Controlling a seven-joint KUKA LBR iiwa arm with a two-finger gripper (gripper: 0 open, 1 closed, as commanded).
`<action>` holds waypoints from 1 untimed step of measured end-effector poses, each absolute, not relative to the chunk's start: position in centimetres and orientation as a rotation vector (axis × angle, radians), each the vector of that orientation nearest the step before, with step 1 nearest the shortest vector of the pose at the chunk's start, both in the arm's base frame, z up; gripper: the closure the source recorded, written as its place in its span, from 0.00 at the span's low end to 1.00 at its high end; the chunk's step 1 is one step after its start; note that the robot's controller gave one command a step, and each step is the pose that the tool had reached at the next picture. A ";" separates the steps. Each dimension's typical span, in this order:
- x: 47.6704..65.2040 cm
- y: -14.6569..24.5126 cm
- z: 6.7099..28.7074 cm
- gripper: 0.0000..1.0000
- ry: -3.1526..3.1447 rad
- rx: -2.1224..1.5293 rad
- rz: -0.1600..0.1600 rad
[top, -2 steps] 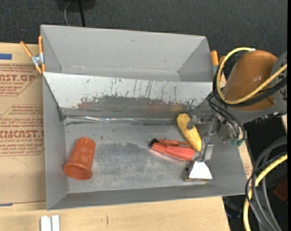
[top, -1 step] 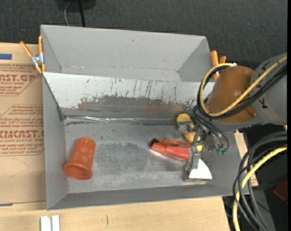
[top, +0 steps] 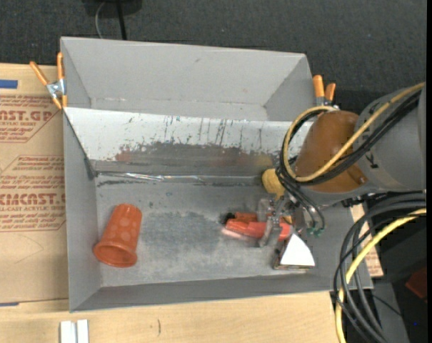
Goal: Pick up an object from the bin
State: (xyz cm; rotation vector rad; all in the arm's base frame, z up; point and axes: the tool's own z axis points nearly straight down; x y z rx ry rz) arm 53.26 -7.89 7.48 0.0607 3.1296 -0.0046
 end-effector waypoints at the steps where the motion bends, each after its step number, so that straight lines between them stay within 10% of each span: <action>1: 53.3 -7.9 7.5 1.00 3.130 0.061 -0.005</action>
Offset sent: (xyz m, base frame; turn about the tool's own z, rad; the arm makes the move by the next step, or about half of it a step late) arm -0.0037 -0.0054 0.0852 0.0116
